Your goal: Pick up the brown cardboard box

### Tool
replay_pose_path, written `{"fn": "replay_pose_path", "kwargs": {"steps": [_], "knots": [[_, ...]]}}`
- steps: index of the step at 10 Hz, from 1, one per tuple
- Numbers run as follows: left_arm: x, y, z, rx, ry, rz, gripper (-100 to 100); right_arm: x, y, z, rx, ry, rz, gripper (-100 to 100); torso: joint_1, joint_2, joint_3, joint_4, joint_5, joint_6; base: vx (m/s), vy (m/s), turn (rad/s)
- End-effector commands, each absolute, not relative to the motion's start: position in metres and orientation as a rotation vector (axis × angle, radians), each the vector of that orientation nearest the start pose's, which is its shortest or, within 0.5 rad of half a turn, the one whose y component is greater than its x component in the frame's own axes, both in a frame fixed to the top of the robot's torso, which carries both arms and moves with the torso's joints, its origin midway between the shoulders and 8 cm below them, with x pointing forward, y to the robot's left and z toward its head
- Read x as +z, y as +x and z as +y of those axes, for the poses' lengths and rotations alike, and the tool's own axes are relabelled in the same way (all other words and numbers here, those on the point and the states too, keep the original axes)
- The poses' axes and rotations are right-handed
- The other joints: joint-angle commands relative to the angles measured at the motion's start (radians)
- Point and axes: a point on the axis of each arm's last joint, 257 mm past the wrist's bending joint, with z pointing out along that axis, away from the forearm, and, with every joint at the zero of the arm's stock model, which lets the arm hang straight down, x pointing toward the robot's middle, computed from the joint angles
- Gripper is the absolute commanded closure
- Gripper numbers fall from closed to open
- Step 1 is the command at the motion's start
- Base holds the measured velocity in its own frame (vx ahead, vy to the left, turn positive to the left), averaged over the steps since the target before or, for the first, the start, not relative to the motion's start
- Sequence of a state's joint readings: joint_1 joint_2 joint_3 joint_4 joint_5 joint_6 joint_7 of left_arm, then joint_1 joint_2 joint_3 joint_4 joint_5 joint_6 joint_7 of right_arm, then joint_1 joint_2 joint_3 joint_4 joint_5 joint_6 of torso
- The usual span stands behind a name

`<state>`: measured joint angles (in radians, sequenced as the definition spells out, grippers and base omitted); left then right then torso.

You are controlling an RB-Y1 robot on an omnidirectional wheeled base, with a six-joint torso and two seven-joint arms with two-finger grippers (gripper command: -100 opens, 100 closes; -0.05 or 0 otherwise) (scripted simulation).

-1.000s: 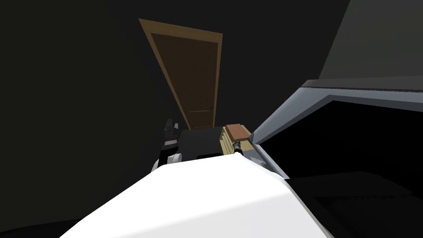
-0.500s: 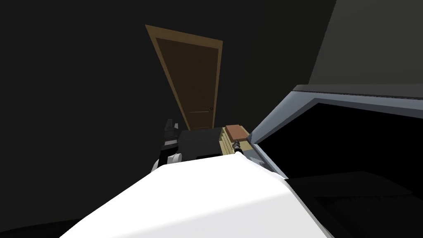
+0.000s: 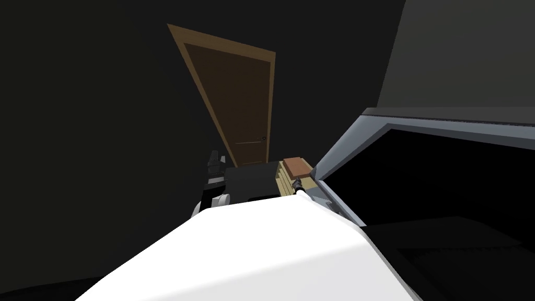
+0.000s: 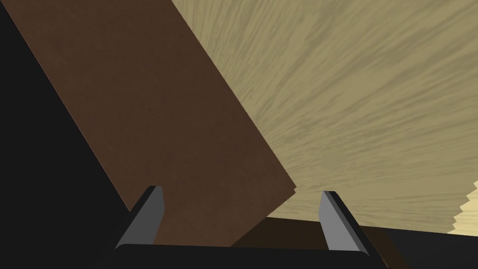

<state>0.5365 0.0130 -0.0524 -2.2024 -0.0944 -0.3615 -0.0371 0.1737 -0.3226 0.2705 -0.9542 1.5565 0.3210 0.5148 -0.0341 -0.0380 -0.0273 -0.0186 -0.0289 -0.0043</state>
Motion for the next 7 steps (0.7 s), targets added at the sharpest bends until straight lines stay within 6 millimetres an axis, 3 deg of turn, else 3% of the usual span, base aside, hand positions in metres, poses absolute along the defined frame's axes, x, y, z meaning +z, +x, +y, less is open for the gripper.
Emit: {"fn": "replay_pose_path", "kwargs": {"steps": [1, 5, 7], "knots": [[-0.054, 0.376, 0.262, -1.183, -0.775, 0.864, 0, -0.559, 0.318, -0.387, -0.784, -0.963, 2.202, -100, 0.000, 0.000, 0.000, 0.000, 0.000, 0.000, -0.004, -0.007, -0.006], [-0.054, 0.376, 0.262, -1.183, -0.775, 0.864, 0, -0.564, 0.317, -0.376, -0.729, -0.995, 2.201, -100, 0.000, -0.001, -0.002, -0.004, -0.007, -0.002, -0.002, -0.004, -0.003], [-0.054, 0.376, 0.262, -1.183, -0.775, 0.864, 0, -0.530, 0.350, -0.401, -0.813, -1.002, 2.117, -100, 0.004, 0.000, -0.002, -0.005, -0.008, -0.002, -0.048, 0.084, -0.110]]}}
